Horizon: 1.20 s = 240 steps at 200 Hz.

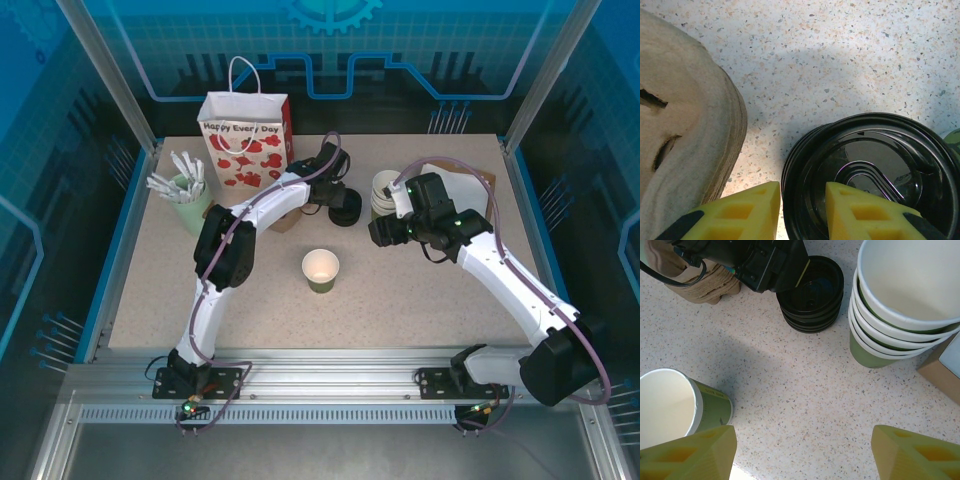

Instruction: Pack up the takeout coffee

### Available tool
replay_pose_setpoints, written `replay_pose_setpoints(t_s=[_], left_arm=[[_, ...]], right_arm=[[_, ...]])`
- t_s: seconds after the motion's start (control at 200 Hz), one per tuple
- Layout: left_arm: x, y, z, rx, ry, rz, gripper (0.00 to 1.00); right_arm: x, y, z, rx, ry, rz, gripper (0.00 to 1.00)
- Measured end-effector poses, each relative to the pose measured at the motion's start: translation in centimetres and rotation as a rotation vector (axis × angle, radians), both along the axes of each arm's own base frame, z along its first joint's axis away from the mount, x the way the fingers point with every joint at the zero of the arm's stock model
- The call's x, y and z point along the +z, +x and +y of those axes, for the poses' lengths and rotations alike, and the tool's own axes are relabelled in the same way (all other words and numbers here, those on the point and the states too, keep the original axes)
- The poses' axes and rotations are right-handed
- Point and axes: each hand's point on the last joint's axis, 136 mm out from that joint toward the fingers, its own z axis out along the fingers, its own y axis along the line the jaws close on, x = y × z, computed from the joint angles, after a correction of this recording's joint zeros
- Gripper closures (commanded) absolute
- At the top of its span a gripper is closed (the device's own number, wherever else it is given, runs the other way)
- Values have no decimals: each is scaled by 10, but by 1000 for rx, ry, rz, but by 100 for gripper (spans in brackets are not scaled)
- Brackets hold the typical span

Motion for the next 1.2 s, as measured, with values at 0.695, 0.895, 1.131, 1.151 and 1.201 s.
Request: replay_pose_setpoints(t_s=[0.695,0.895,1.131,1.151,1.201], left_arm=[[-18,-4,4,-14,56,34,78],[-17,-3,4,-14,56,33,79],[-17,-3,4,-14,56,32,80],[-17,-3,4,-14,55,32,80],[-17,-3,4,-14,55,32,80]], right_arm=[[0,0,0,0,0,0,27],[0,0,0,0,0,0,27],[0,0,0,0,0,0,27],[0,0,0,0,0,0,27],[0,0,0,0,0,0,27]])
